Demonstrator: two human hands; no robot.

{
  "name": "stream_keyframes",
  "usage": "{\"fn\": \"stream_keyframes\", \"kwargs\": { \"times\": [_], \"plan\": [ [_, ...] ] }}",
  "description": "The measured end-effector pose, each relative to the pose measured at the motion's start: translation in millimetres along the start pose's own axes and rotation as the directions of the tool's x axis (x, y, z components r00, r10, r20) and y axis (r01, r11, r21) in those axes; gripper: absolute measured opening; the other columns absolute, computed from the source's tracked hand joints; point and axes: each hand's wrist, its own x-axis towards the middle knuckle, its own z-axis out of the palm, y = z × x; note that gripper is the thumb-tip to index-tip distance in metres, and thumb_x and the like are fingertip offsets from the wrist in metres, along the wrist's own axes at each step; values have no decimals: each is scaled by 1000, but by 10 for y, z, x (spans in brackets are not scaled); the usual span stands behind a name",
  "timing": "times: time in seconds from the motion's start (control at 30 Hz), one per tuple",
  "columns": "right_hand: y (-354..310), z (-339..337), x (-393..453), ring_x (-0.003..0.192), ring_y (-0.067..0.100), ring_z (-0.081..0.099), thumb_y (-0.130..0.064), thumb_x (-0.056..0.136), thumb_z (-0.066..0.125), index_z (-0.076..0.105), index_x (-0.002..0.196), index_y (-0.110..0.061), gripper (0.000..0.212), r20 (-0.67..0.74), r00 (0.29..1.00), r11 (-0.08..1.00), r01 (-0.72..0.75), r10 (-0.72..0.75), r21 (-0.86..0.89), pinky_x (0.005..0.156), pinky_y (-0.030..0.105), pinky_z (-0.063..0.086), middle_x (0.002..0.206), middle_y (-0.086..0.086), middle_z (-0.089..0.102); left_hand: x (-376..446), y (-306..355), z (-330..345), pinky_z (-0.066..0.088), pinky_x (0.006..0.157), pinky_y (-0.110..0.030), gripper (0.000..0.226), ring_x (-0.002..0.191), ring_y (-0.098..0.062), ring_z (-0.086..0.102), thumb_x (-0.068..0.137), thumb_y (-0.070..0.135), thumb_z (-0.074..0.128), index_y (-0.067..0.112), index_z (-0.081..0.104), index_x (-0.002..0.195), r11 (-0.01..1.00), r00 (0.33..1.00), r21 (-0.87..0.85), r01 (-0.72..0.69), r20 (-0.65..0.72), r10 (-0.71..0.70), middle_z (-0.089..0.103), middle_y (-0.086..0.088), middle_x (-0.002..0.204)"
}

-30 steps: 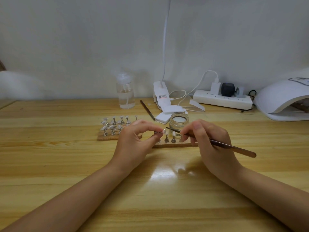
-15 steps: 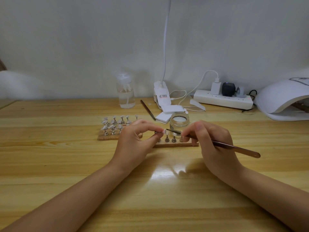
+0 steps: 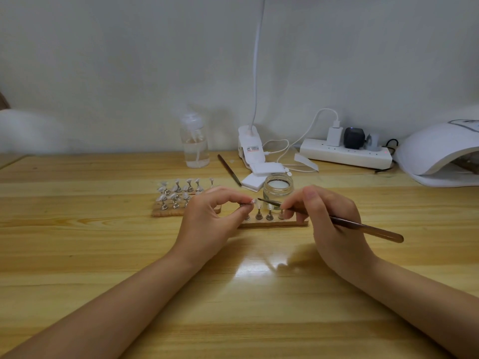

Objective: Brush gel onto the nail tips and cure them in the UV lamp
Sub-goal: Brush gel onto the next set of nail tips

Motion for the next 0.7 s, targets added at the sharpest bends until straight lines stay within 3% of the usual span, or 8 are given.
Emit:
{"fn": "stream_keyframes", "kwargs": {
  "times": [0.2,0.4,0.57,0.7],
  "plan": [
    [-15,13,6,63,-4,57,-26,90,34,62,75,-16,34,41,999,1000,-4,5,-20,60,7,40,65,-4,62,-6,16,-3,49,82,-33,19,85,-7,62,74,10,73,28,70,77,1000,1000,1,4,4,-4,68,11,79],
    [-28,19,-2,65,-5,56,-22,91,34,63,75,-14,34,78,996,998,44,-41,-35,62,8,41,67,-7,61,-8,1,-6,42,77,-7,26,85,7,59,75,9,71,35,67,75,1000,1000,7,21,-21,-21,66,19,76],
    [-35,7,25,64,-3,57,-26,90,35,60,78,-24,28,-9,1000,999,20,-21,-46,60,8,41,70,-7,62,-5,6,3,39,71,-4,25,82,8,58,77,6,70,30,68,79,998,998,27,-52,-22,52,64,15,83],
    [-36,16,17,64,0,56,-29,90,36,61,79,-25,28,18,1000,998,8,-7,-68,61,9,41,70,-9,62,7,-20,10,42,76,-9,17,83,0,61,77,6,69,21,71,84,996,997,46,-72,-20,73,65,15,82]
  ]
}}
